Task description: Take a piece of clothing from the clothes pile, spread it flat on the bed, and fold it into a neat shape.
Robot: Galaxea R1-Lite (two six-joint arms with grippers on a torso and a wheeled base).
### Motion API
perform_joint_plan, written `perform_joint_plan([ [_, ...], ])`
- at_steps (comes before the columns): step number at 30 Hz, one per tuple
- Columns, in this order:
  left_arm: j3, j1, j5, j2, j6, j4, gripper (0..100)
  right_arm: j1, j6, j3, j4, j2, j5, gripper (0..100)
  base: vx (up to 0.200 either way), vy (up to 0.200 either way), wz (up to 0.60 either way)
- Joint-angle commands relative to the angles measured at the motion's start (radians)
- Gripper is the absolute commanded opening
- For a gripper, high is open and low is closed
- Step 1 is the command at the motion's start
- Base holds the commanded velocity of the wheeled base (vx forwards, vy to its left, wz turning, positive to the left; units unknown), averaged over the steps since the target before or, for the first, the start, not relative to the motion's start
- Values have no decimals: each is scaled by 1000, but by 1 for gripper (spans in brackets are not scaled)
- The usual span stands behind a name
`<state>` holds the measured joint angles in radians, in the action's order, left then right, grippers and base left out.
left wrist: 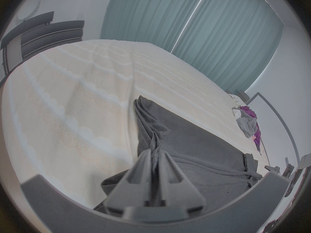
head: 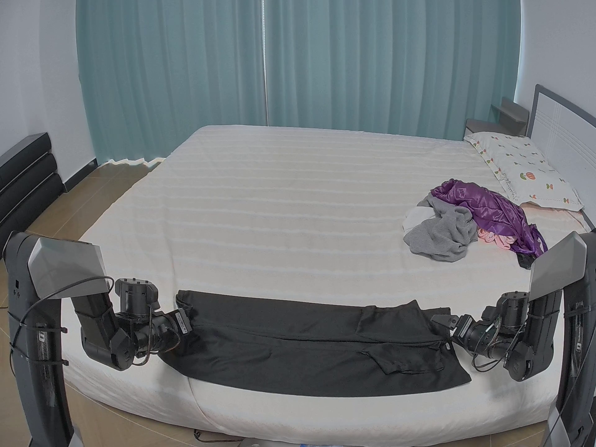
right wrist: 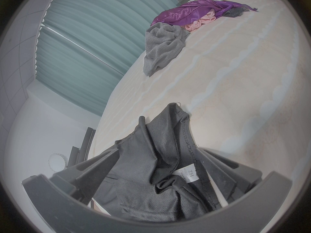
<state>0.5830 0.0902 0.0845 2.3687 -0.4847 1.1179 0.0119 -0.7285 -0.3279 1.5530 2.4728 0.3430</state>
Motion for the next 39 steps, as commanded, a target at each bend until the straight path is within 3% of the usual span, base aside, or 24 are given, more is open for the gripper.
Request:
perform_joint_plan([
  [1,1,0,0,-5,0,-1,0,0,0,0,13,2,1,100,0,0,0],
  [13,-2,2,-3,-23,-3,-3,0,-3,-2,0,13,-2,4,100,0,0,0],
  [22,12,2,-3,-19,-5,-1,0,-3,0,-2,13,-2,4,100,-200,0,0],
  [34,60,5,-2,-11,-23,2,0,0,-2,-8,13,3,1,100,0,0,0],
  [39,70,19,-3,-20,-57,2,0,0,0,-8,13,3,1,100,0,-200,0],
])
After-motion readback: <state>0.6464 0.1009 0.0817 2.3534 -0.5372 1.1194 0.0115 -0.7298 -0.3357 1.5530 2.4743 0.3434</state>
